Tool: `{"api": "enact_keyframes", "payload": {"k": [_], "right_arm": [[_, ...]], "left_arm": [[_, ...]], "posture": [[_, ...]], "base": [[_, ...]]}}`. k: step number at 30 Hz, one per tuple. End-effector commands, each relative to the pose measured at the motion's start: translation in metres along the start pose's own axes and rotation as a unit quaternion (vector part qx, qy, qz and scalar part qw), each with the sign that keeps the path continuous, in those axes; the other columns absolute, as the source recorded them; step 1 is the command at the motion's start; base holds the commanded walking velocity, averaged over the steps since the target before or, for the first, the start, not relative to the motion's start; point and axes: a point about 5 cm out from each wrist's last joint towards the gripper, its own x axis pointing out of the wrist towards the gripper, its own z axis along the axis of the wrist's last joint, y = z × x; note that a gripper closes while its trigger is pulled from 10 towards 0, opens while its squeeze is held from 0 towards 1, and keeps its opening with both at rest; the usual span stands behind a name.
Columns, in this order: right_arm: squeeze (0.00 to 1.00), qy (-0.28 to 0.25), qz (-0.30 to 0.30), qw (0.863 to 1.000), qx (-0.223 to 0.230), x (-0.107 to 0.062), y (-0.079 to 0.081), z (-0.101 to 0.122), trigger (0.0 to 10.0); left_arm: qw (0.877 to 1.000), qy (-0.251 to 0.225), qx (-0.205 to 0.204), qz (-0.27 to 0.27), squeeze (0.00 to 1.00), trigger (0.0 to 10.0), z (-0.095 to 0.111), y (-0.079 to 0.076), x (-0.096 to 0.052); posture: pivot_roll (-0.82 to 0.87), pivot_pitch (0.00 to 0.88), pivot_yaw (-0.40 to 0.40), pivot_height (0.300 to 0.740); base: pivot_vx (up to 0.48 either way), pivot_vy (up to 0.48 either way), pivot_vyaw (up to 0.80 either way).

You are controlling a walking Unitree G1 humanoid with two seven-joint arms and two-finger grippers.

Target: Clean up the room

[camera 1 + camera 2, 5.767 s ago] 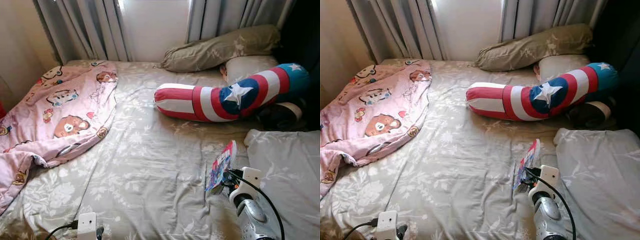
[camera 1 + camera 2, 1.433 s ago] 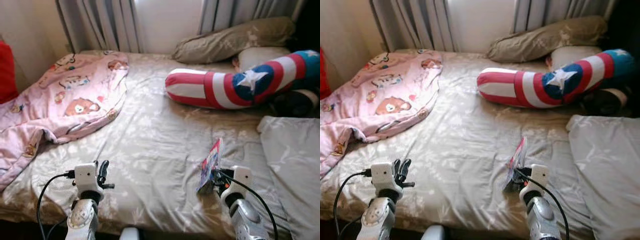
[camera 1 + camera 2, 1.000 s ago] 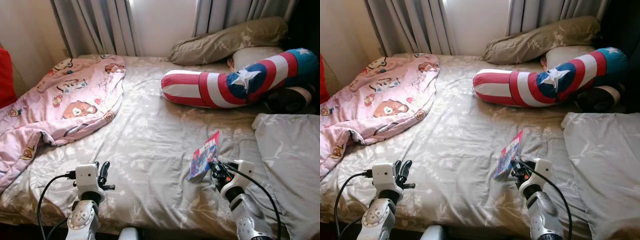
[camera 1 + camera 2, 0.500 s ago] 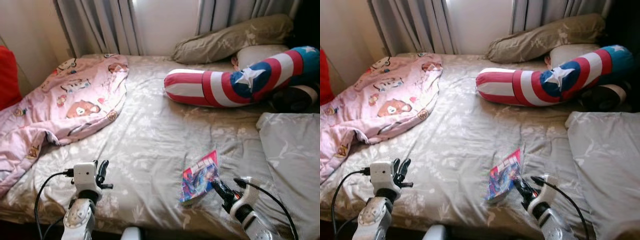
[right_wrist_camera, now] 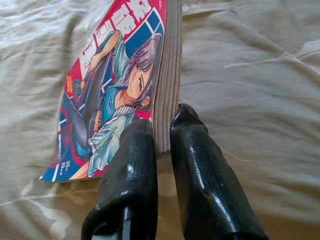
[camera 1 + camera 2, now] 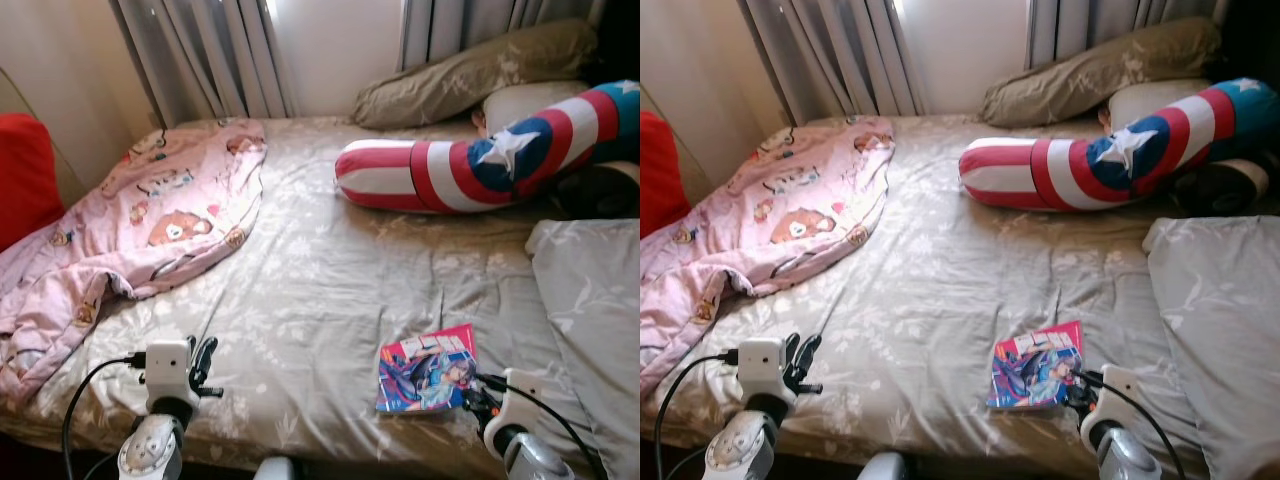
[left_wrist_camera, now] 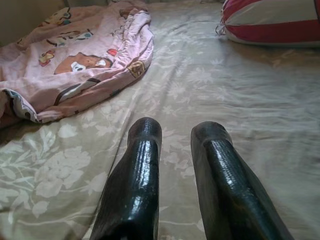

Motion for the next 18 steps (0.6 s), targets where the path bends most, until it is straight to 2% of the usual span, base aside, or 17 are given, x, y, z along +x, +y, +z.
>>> {"api": "enact_keyframes", "payload": {"k": [1, 15, 16, 17, 18], "right_arm": [[0.00, 0.011, -0.008, 1.000, -0.014, 0.0007, 0.0024, -0.0046, 10.0], [0.00, 0.016, -0.036, 0.999, -0.021, 0.0010, -0.0014, -0.0062, 10.0], [0.16, 0.016, -0.037, 0.999, -0.020, 0.0006, -0.0023, -0.0064, 10.0], [0.16, 0.015, -0.037, 0.999, -0.020, 0.0004, -0.0026, -0.0065, 10.0], [1.00, 0.015, -0.037, 0.999, -0.020, 0.0004, -0.0029, -0.0063, 10.0]], "left_arm": [[1.000, 0.003, 0.011, -0.002, 0.00, 10.0, 0.0022, 0.0031, -0.0011], [1.000, 0.011, 0.011, 0.005, 0.00, 10.0, 0.0042, 0.0044, -0.0065], [1.000, 0.011, 0.011, 0.005, 0.00, 10.0, 0.0039, 0.0042, -0.0065], [1.000, 0.011, 0.011, 0.005, 0.00, 10.0, 0.0039, 0.0041, -0.0066], [1.000, 0.012, 0.011, 0.005, 0.00, 10.0, 0.0036, 0.0038, -0.0066]], "posture": [[0.09, 0.040, 0.106, 0.644], [0.10, 0.059, 0.093, 0.644], [0.10, 0.058, 0.094, 0.644], [0.10, 0.058, 0.094, 0.644], [0.09, 0.058, 0.095, 0.644]], "base": [[0.000, 0.000, 0.00], [0.000, 0.000, 0.00], [0.000, 0.000, 0.00], [0.000, 0.000, 0.00], [0.000, 0.000, 0.00]]}}
